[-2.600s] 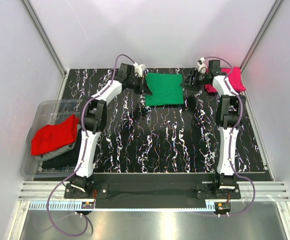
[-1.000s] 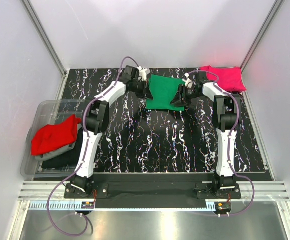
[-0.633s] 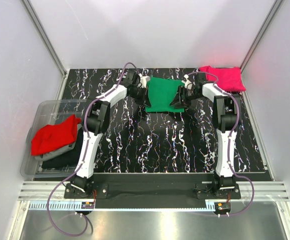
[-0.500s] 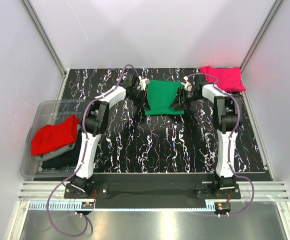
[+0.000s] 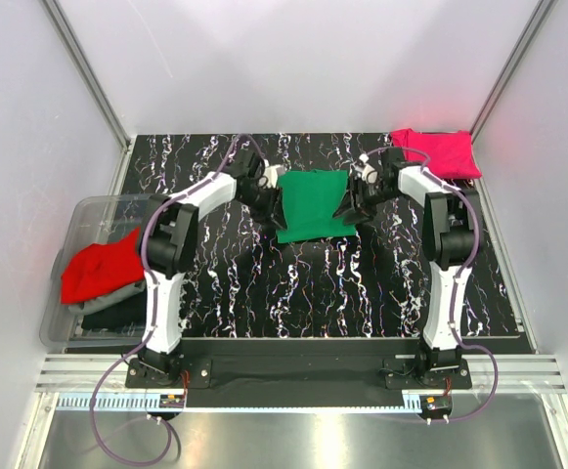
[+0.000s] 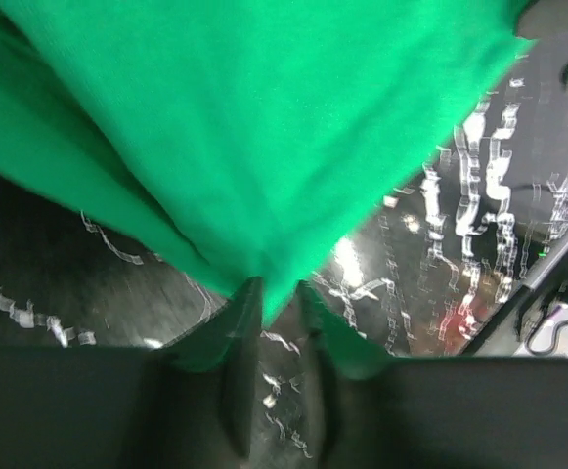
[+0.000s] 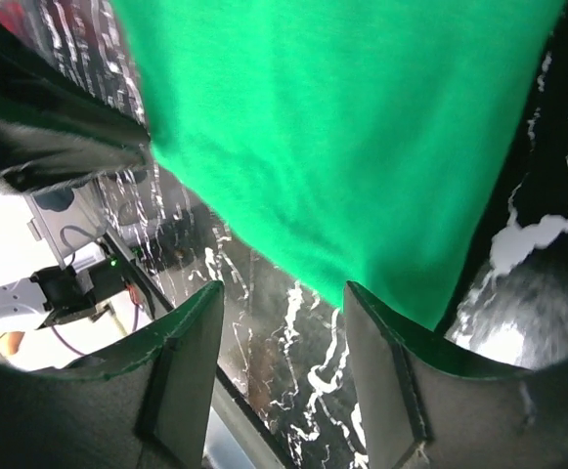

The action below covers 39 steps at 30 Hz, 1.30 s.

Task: Fold and stack the t-shirts
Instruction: Fold the tshirt

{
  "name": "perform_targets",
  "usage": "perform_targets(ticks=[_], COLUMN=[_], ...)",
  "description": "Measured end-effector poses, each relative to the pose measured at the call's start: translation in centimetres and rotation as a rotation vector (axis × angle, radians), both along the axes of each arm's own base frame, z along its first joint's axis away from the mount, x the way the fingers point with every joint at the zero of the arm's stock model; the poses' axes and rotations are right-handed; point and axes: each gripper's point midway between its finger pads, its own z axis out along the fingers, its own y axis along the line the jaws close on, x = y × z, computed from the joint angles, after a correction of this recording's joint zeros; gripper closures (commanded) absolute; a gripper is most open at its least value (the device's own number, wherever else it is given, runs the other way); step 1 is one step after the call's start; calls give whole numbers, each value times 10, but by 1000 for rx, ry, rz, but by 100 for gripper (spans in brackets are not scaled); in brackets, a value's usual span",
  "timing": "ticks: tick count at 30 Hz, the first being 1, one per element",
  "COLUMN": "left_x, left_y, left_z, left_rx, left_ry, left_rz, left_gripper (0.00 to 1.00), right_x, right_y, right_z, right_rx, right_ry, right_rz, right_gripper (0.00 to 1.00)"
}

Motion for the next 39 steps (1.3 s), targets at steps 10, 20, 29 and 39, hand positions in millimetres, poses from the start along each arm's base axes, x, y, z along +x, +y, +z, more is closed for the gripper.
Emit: perform_targets(ticks=[10, 20, 29, 39], left_x=[92, 163, 179, 209], left_y=[20, 55, 52, 45], left_z=[145, 98, 16, 28], left_rx=[-43, 22, 44, -36], left_ry=[-446, -492, -380, -455], left_rz=[66, 139, 138, 173], left_gripper=[27, 34, 35, 37], right_x=[73, 132, 136, 140], right_y=[-1, -16, -30, -33], right_z=[100, 64, 27, 24], right_rx=[-27, -121, -181, -196], right_ry=[-376, -474, -438, -455], right_rz=[1, -4, -3, 8], right_gripper=[36, 38, 37, 35])
